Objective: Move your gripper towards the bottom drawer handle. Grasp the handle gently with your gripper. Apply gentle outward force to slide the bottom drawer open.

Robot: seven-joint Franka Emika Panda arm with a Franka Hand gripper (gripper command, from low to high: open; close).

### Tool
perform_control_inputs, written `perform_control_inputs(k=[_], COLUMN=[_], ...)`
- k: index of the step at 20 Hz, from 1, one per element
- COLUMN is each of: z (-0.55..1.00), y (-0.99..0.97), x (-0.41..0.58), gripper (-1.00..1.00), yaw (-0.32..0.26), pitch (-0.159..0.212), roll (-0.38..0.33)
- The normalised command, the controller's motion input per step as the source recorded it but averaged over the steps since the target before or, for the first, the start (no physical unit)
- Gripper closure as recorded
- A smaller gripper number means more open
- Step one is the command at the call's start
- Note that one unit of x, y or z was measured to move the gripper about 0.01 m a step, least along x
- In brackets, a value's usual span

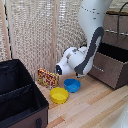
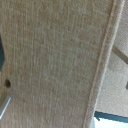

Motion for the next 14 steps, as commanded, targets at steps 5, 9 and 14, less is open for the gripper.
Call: perform_control_inputs(k=[5, 9, 14], z=[0.51, 0.46, 0.2], y=[0.24, 0.27, 0.09], x=[0.253, 0.274, 0.11], gripper=[-1.0, -1.0, -1.0], yaw=[-0.127, -0.106, -0.11], pitch=[-0.084, -0.06, -0.023], roll=[0.123, 0.18, 0.117])
